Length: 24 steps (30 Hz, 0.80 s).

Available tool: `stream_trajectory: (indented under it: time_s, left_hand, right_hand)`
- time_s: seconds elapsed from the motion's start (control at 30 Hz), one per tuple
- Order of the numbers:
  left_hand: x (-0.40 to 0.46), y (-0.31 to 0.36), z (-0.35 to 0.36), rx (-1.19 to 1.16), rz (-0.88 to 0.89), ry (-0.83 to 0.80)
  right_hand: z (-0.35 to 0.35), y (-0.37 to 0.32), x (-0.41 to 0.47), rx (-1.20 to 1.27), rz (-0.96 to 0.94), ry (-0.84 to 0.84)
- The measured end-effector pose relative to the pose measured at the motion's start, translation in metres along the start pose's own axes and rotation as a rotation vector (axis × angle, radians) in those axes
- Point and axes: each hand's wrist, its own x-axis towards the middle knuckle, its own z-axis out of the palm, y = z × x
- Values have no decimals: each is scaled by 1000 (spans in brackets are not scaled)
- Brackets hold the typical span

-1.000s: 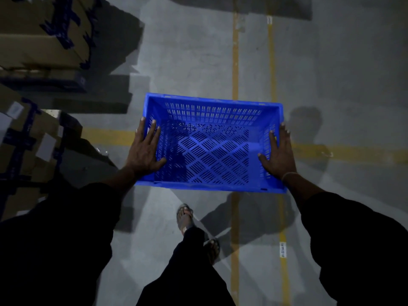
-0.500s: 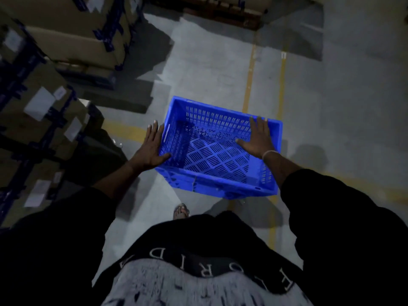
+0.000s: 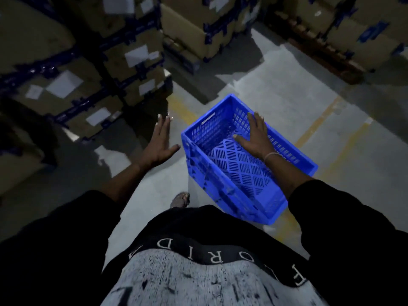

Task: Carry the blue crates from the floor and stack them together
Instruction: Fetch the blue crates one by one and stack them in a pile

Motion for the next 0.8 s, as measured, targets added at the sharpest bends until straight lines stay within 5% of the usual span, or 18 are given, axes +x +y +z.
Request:
stream_trajectory:
  time_s: [0.47,0.8]
  left_hand:
    - [-216,3,12,-167,-433,414]
    - [-422,-35,-9,-275,-804,753]
  right_hand:
    - [68,-126,-11,6,-507,-288]
    - [181,-305,-96,-34,-835,-505]
